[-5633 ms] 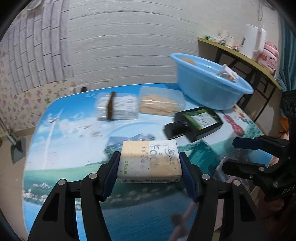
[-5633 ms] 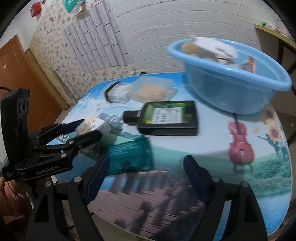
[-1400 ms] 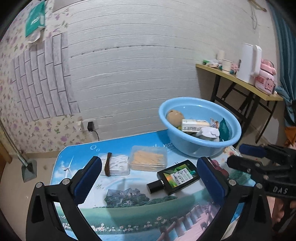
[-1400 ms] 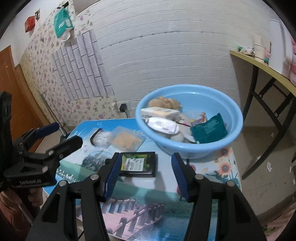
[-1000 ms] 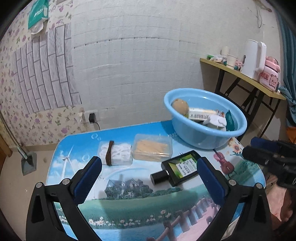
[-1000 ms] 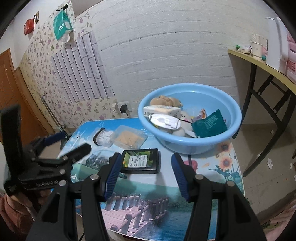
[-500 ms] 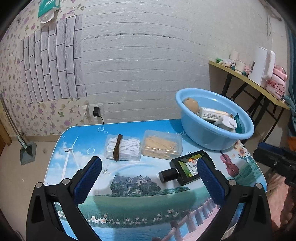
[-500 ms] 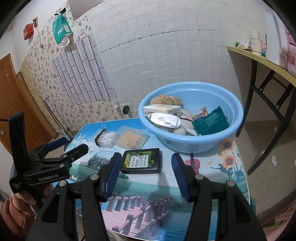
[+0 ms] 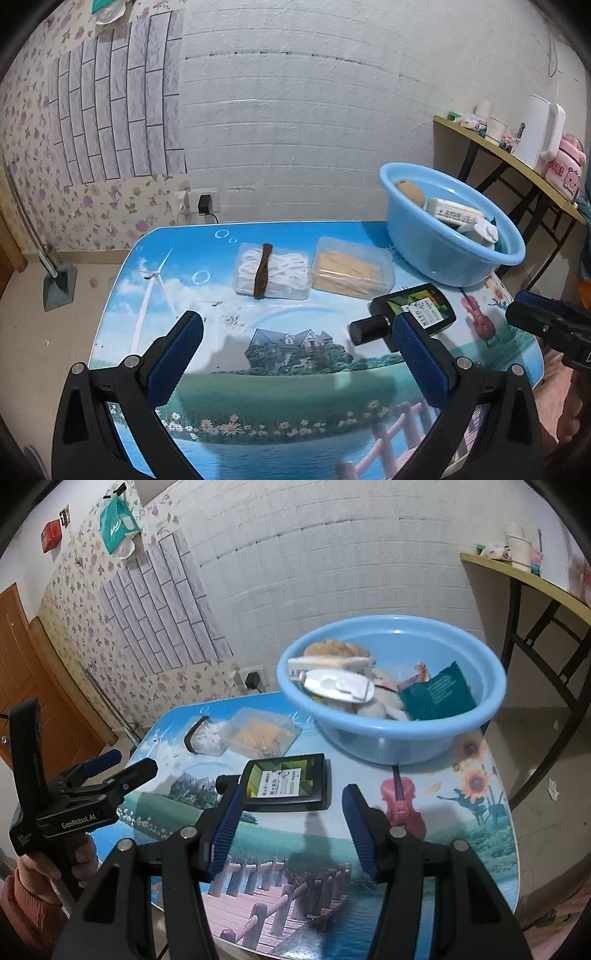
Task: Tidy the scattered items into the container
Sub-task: 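Move both tools toward the clear cable box and the black bottle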
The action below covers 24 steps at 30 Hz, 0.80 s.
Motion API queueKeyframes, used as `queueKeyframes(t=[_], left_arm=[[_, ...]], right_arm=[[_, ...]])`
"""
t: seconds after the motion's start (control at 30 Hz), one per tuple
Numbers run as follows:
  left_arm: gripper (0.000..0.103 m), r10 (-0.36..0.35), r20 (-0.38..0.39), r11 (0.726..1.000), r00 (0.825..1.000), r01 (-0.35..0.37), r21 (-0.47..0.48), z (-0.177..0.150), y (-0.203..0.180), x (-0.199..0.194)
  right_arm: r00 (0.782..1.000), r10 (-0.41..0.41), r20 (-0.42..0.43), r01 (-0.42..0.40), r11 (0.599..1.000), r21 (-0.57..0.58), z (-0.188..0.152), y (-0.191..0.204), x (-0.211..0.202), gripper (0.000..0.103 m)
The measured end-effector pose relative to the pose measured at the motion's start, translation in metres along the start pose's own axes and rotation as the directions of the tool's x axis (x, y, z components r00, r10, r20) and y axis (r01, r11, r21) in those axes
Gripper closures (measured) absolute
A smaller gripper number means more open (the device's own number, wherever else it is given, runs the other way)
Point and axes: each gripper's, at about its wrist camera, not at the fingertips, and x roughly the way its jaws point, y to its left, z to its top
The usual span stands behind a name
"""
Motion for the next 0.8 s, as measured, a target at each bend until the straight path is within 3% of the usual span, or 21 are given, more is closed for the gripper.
queueKeyframes(t=[0.33,0.37,0.4,0.47,0.8], left_arm=[[0.0,0.007,-0.021,1.0,1.0,-0.008,-0.022,-0.004,0.015,0.011],[0.0,0.013,-0.023,1.0,1.0,-0.013,-0.021,-0.004,0.017,0.012],[0.0,0.021,-0.027,1.0,0.999,-0.021,-0.017,-0.003,0.018,0.013],[0.0,0.025,-0.03,1.0,0.999,-0.025,-0.012,-0.003,0.02,0.014],[0.0,0.026,-0.066,1.0,0.998,-0.027,-0.009,0.005,0.032,0.037]], right_arm=[[0.998,0.006,-0.06,-0.005,1.0,0.007,-0.01,0.002,0.029,0.047],[0.998,0.016,-0.062,-0.015,1.0,0.008,-0.01,0.003,0.031,0.041],[0.997,0.029,-0.066,-0.028,0.999,0.016,-0.01,0.003,0.034,0.028],[0.996,0.05,-0.075,-0.048,0.998,0.03,-0.01,0.003,0.039,0.017],[0.988,0.0,-0.155,-0.001,1.0,-0.009,-0.011,0.006,0.076,0.015]])
